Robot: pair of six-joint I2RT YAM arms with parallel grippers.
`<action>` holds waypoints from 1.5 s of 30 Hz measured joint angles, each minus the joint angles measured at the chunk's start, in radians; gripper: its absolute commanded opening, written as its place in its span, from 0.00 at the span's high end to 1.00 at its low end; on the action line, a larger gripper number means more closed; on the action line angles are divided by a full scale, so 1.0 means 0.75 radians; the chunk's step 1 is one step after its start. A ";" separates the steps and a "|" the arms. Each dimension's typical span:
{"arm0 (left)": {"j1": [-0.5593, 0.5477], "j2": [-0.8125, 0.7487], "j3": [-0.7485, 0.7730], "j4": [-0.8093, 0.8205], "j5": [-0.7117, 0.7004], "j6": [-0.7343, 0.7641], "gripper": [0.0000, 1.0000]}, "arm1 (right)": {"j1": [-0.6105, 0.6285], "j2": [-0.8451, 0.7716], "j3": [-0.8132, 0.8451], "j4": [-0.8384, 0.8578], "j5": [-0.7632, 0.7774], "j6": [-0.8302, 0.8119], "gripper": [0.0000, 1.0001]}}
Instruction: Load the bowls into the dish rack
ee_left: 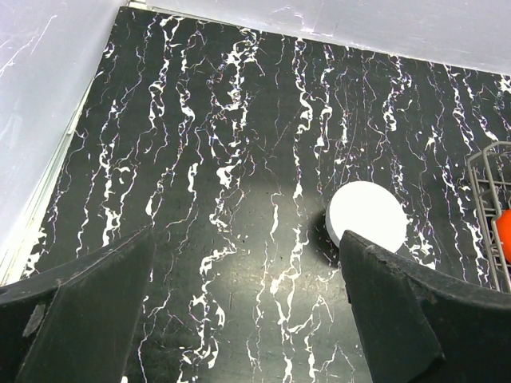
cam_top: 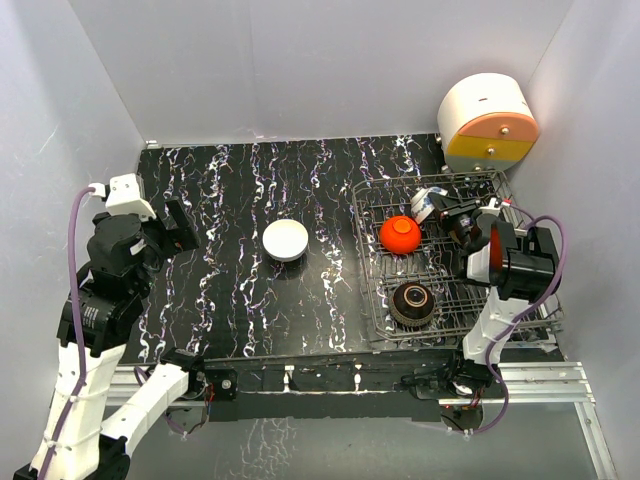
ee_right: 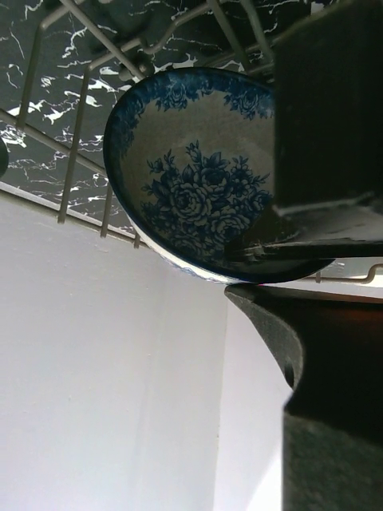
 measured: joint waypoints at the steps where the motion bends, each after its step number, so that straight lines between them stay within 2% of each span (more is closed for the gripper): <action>1: 0.000 0.000 0.000 -0.001 0.000 0.001 0.03 | -0.001 -0.007 -0.006 -0.009 0.006 0.002 0.80; 10: 0.000 -0.009 0.000 -0.012 -0.003 0.004 0.03 | -0.011 -0.122 -0.089 -0.139 0.076 0.010 0.70; 18: 0.000 -0.015 0.000 -0.021 -0.003 0.004 0.03 | -0.019 -0.338 -0.073 -0.578 0.168 -0.094 0.64; 25: 0.000 -0.028 0.000 -0.020 -0.001 -0.004 0.03 | -0.019 -0.422 0.090 -0.989 0.221 -0.275 0.61; 38: 0.000 -0.083 -0.012 -0.024 0.002 -0.021 0.03 | -0.028 -0.465 0.084 -1.110 0.213 -0.390 0.55; 40: 0.000 -0.086 -0.013 -0.024 0.002 -0.023 0.03 | -0.029 -0.472 0.079 -1.128 0.212 -0.404 0.48; 43: 0.000 -0.089 -0.015 -0.025 0.003 -0.030 0.03 | -0.031 -0.482 0.075 -1.174 0.220 -0.437 0.29; 44: 0.000 -0.090 -0.015 -0.025 0.003 -0.031 0.03 | -0.030 -0.484 0.074 -1.194 0.224 -0.449 0.28; 45: 0.000 -0.090 -0.015 -0.026 0.003 -0.032 0.03 | -0.032 -0.490 0.072 -1.224 0.225 -0.467 0.19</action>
